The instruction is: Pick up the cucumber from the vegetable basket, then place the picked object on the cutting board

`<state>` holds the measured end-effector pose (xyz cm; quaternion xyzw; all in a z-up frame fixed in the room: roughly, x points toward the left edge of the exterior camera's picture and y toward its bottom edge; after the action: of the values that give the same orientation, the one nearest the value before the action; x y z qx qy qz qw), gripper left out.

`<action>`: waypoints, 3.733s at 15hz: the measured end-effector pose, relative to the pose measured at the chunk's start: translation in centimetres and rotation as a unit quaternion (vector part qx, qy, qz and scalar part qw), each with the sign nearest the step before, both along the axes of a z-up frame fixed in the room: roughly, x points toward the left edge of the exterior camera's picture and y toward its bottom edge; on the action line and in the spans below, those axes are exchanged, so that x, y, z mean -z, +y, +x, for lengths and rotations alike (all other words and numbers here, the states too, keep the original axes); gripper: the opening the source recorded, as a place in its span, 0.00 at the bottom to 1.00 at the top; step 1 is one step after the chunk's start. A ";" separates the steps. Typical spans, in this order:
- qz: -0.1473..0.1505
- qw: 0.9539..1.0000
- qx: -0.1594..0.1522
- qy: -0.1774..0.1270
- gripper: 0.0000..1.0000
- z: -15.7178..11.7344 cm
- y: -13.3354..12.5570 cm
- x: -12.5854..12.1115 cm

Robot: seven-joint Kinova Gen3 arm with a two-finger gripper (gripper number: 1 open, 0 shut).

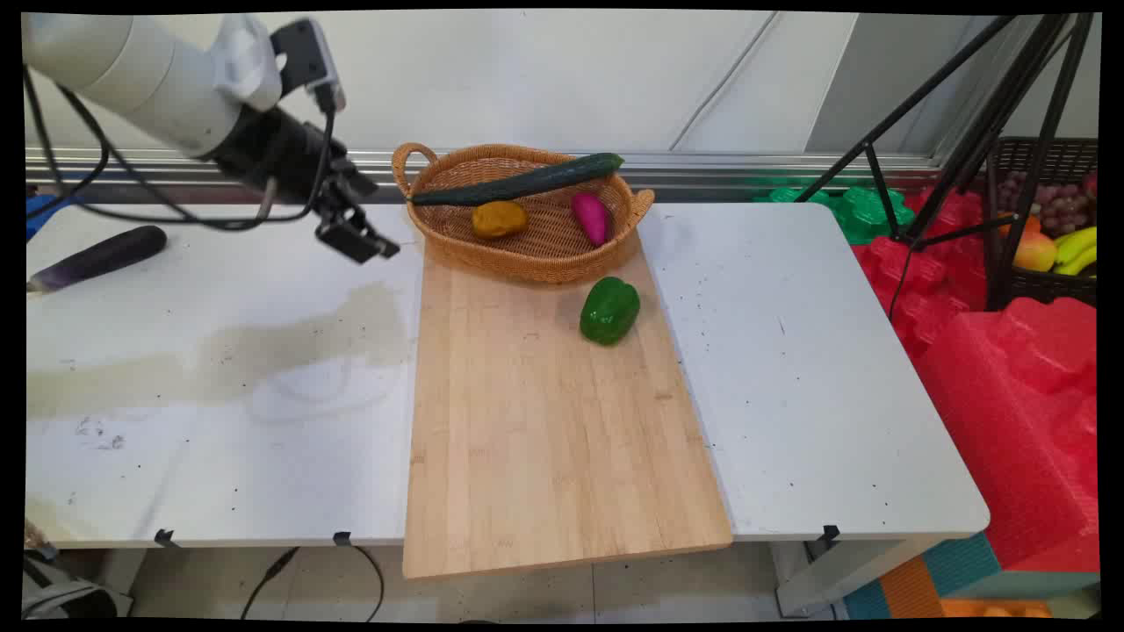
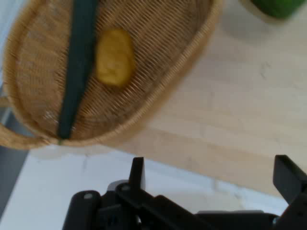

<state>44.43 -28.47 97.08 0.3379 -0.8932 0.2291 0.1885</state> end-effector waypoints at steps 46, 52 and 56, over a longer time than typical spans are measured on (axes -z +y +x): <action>-0.005 0.998 -0.049 -0.027 0.00 -7.0 -29.2 8.4; -0.046 0.998 -0.029 -0.041 0.00 -8.5 -23.2 2.6; -0.042 0.998 0.016 -0.053 0.00 -9.9 -16.9 0.4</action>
<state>34.54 -45.34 96.63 0.3029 -0.8966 0.2814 0.1586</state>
